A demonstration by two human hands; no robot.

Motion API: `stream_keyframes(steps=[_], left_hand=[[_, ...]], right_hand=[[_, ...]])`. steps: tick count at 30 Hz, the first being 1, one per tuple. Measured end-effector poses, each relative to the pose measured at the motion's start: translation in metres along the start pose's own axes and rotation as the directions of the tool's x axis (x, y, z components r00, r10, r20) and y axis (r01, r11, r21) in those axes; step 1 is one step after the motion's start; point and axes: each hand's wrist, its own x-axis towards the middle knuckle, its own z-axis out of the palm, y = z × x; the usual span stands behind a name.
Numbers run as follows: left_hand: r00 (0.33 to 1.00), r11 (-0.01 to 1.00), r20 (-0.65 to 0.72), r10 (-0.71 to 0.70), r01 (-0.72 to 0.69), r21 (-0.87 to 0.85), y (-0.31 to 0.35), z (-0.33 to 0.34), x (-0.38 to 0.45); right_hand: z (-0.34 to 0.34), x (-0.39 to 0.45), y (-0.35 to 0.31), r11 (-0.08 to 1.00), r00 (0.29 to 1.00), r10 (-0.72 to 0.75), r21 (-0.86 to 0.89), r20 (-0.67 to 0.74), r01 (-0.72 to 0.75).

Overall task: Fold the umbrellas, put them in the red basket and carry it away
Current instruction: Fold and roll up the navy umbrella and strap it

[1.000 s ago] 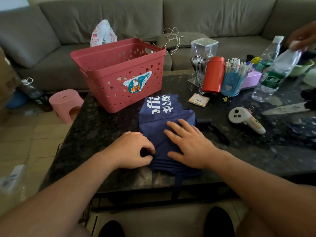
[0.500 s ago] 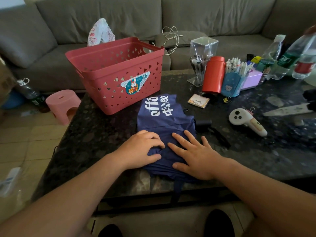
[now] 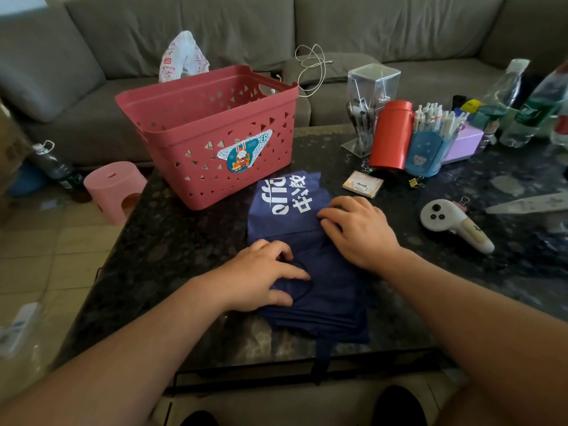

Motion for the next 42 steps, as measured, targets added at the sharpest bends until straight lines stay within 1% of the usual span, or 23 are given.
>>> stream_keyframes(steps=[2,4,5,6,7,8,9,10,12,13,14,15,18,20,22,26,29,31,34,37,38,39,42], left_hand=[[1.000,0.989,-0.004,0.010,-0.011,-0.151,-0.005,-0.011,0.000],[0.977,0.884,-0.164,-0.133,0.042,-0.465,-0.016,-0.025,0.000],[0.928,0.812,-0.260,-0.269,0.073,-0.579,-0.024,-0.029,0.003],[0.842,0.762,-0.357,-0.405,0.096,-0.640,-0.032,-0.034,0.007],[0.732,0.747,-0.440,-0.520,0.141,-0.650,-0.040,-0.037,0.013],[0.627,0.706,-0.465,-0.625,0.200,-0.679,-0.050,-0.036,0.018],[0.554,0.634,-0.431,-0.713,0.247,-0.733,-0.056,-0.035,0.024],[0.524,0.519,-0.335,-0.783,0.253,-0.817,-0.061,-0.032,0.031],[0.553,0.254,-0.114,-0.825,0.184,-0.950,-0.066,-0.027,0.046],[0.581,0.154,-0.030,-0.814,0.164,-0.974,-0.063,-0.029,0.051],[0.601,0.092,0.021,-0.799,0.157,-0.983,-0.060,-0.030,0.055],[0.622,0.072,0.038,-0.782,0.151,-0.986,-0.059,-0.031,0.060],[0.666,0.047,0.041,-0.745,0.113,-0.992,-0.050,-0.035,0.070],[0.686,-0.010,0.037,-0.727,0.044,-0.999,-0.045,-0.041,0.072],[0.713,-0.029,0.000,-0.701,-0.028,-0.999,-0.042,-0.047,0.071],[0.754,0.040,-0.146,-0.640,-0.157,-0.987,-0.040,-0.058,0.063],[0.737,0.094,-0.230,-0.636,-0.222,-0.971,-0.036,-0.062,0.057],[0.722,0.125,-0.272,-0.636,-0.252,-0.960,-0.033,-0.062,0.053],[0.693,0.212,-0.333,-0.640,-0.257,-0.943,-0.029,-0.057,0.047],[0.673,0.268,-0.343,-0.655,-0.217,-0.939,-0.027,-0.053,0.038],[0.676,0.272,-0.341,-0.654,-0.211,-0.939,-0.027,-0.051,0.036],[0.681,0.272,-0.339,-0.649,-0.208,-0.939,-0.026,-0.050,0.033],[0.681,0.252,-0.335,-0.651,-0.222,-0.942,-0.023,-0.049,0.026]], right_hand=[[-0.001,0.005,0.009,0.990,0.988,0.140,-0.024,0.072,-0.138],[0.000,0.007,0.015,0.979,0.966,0.197,-0.083,0.169,-0.185],[0.001,0.006,0.017,0.977,0.959,0.208,-0.090,0.193,-0.194],[0.002,0.005,0.018,0.976,0.957,0.216,-0.085,0.196,-0.202],[0.002,0.005,0.017,0.975,0.956,0.221,-0.079,0.191,-0.210],[0.003,0.005,0.016,0.973,0.955,0.227,-0.073,0.188,-0.217],[0.003,0.005,0.014,0.972,0.954,0.234,-0.072,0.189,-0.224],[0.003,0.005,0.014,0.971,0.952,0.238,-0.073,0.191,-0.228],[0.001,0.005,0.013,0.970,0.950,0.241,-0.066,0.196,-0.233],[0.000,0.005,0.012,0.970,0.948,0.244,-0.061,0.202,-0.237],[0.000,0.005,0.012,0.969,0.947,0.247,-0.055,0.206,-0.240],[0.000,0.006,0.011,0.970,0.947,0.244,-0.049,0.210,-0.239],[0.000,0.008,0.008,0.968,0.944,0.247,-0.013,0.220,-0.251],[-0.001,0.009,0.007,0.964,0.943,0.260,0.007,0.210,-0.267],[-0.003,0.011,0.007,0.956,0.936,0.278,0.033,0.217,-0.291],[-0.010,0.014,0.009,0.932,0.932,0.309,0.137,0.188,-0.336],[-0.018,0.016,0.003,0.908,0.942,0.317,0.252,0.107,-0.334],[-0.023,0.017,-0.001,0.848,0.947,0.318,0.431,0.049,-0.307],[-0.029,0.020,-0.006,0.698,0.956,0.294,0.684,-0.004,-0.212],[-0.037,0.021,-0.013,0.426,0.937,0.339,0.874,0.085,-0.234],[-0.042,0.021,-0.016,0.366,0.934,0.344,0.901,0.101,-0.233],[-0.044,0.023,-0.016,0.360,0.931,0.353,0.905,0.091,-0.225],[-0.054,0.031,-0.018,0.470,0.926,0.378,0.857,0.021,-0.211]])
